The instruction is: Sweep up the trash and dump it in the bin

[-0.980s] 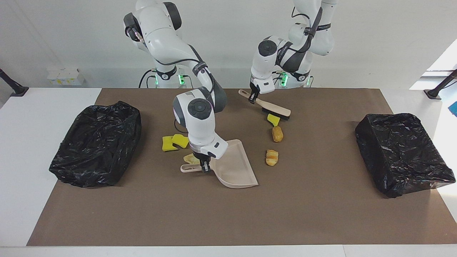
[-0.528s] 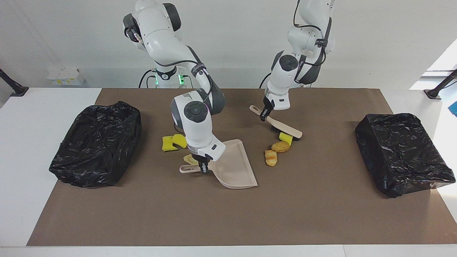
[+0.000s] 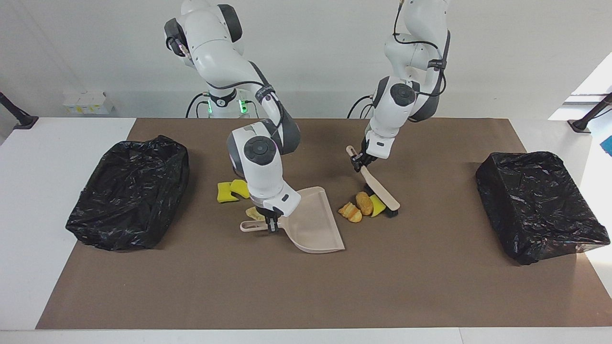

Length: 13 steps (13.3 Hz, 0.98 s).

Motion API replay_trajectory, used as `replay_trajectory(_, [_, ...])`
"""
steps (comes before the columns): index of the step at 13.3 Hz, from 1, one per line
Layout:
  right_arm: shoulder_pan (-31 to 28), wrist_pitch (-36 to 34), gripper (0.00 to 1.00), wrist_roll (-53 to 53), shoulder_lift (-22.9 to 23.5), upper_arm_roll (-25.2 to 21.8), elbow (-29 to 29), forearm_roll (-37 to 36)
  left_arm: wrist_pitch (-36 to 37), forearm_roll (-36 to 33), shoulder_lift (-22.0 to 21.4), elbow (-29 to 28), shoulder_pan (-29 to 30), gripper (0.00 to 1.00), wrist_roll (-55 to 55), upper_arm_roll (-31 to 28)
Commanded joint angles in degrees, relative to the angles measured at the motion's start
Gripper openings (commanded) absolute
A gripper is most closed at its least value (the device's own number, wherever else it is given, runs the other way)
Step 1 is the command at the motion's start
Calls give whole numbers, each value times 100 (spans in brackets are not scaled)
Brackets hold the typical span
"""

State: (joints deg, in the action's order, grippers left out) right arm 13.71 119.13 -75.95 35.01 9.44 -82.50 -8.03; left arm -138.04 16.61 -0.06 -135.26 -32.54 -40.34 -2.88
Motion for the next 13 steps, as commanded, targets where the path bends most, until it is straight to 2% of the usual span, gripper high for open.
replay_trajectory(1, [-105,190,0,238,217,84,85,92,-161,307,181,148,3,0,501,86])
replay_trajectory(3, [-106,260,0,238,217,84,59,91,-196,378,252,253,-94,0,501,182])
replay_trajectory(5, [-106,304,0,238,217,84,41,100,-441,413,593,499,-462,0,501,227])
replay_trajectory(7, [-115,304,0,238,217,84,41,100,-548,431,796,798,-551,0,501,297])
replay_trajectory(11, [-238,295,0,194,217,93,41,91,-530,693,1253,1825,-569,0,501,340])
replay_trajectory(13, [-238,295,0,194,217,93,41,91,-557,817,1429,2291,-560,0,492,586])
